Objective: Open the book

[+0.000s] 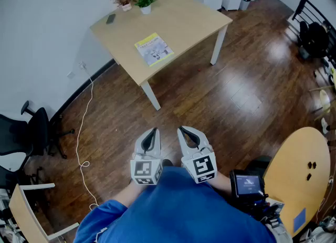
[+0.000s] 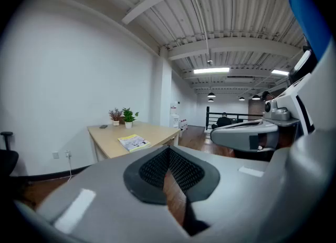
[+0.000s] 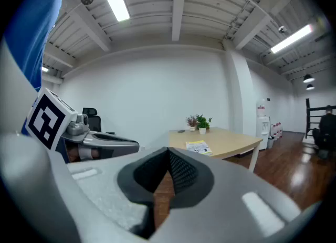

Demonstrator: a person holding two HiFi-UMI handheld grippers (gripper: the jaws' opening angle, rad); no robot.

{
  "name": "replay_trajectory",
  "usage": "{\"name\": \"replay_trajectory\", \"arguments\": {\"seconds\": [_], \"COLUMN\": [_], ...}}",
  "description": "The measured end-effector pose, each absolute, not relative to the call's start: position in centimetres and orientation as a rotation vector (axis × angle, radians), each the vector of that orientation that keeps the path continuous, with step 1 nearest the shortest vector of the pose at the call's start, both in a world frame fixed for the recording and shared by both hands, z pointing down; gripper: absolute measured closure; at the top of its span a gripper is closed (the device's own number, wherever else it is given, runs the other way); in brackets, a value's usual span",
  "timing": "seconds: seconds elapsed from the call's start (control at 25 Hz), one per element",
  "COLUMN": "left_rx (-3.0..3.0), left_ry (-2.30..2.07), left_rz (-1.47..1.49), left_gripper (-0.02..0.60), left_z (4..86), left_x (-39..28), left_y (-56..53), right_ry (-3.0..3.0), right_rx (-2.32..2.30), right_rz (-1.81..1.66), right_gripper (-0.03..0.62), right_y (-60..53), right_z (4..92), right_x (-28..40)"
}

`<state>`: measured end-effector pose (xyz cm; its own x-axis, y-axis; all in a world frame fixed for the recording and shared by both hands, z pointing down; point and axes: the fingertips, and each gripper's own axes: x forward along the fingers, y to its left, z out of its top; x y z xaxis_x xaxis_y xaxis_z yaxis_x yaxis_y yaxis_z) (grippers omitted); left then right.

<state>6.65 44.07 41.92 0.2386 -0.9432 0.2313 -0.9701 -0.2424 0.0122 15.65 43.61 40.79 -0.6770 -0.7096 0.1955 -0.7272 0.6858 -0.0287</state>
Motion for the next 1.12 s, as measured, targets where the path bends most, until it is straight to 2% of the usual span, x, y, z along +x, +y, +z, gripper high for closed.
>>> {"name": "replay_trajectory", "arguments": {"seconds": [0.4, 1.12], "left_rx": [2.351, 2.357], "left_ry": [-1.810, -1.757], "left_rz": [0.265, 0.189], "left_gripper": [0.575, 0.575], "left_z": [42.6, 42.4], "left_x": [8.1, 0.2], "left_y": [39.9, 20.2], "right_ry": [-2.700, -2.630], "right_rx": [1.217, 1.208], "right_rz": [0.192, 0.122], "right_gripper": [0.591, 0.591], "right_y": [39.4, 20.1], "right_z": [42.2, 41.8], "right_x": [17.7, 10.1]}}
